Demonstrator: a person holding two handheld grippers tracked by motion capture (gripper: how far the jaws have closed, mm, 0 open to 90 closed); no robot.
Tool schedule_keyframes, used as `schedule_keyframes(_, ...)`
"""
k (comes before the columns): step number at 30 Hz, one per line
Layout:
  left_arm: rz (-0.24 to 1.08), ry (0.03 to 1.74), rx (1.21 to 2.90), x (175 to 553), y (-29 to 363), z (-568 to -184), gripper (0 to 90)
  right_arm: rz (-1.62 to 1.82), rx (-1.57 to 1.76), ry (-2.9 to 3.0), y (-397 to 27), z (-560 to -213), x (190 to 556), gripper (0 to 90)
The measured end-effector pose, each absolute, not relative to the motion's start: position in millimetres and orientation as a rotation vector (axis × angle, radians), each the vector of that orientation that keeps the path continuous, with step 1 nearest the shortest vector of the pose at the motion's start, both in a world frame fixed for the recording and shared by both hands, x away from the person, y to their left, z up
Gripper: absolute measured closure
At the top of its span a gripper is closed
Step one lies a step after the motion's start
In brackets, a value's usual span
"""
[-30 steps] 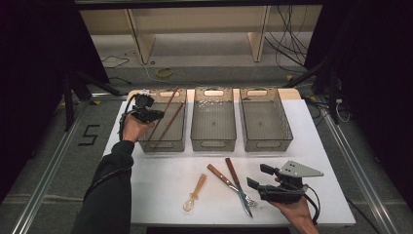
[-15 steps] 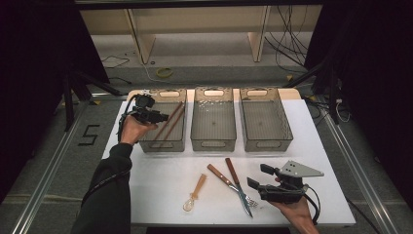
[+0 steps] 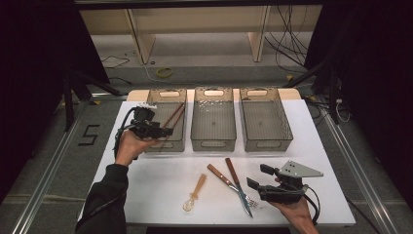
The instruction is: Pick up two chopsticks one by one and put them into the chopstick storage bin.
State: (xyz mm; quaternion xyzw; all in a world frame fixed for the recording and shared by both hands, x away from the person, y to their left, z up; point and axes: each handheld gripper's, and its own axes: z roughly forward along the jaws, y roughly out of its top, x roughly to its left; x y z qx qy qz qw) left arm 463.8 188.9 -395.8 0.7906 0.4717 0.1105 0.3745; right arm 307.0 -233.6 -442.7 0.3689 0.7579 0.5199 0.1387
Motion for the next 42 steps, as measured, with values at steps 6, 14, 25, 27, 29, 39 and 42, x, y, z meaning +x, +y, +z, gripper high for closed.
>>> schedule_keyframes(6, 0.281, 1.165, 2.052, 449, 179, -395, 28.1, 1.503, 1.060, 2.189, -234, -442, 306, 28.3)
schedule_keyframes(14, 0.282, 1.154, 2.078, 436, 168, -400, 25.2, 1.501, 1.062, 2.190, -234, -442, 307, 28.3)
schedule_keyframes(25, 0.261, 1.137, 2.121, 421, 154, -410, 20.2, 1.502, 1.070, 2.187, -236, -443, 307, 28.3)
schedule_keyframes(27, 0.260, 1.131, 2.132, 418, 151, -411, 19.5, 1.502, 1.069, 2.187, -237, -443, 307, 28.3)
schedule_keyframes(29, 0.261, 1.128, 2.127, 414, 149, -413, 18.8, 1.504, 1.072, 2.189, -237, -443, 308, 28.3)
schedule_keyframes(39, 0.245, 1.103, 2.171, 402, 135, -423, 17.9, 1.502, 1.073, 2.191, -236, -444, 308, 28.2)
schedule_keyframes(42, 0.240, 1.103, 2.183, 400, 133, -426, 17.9, 1.501, 1.074, 2.191, -236, -444, 308, 28.2)
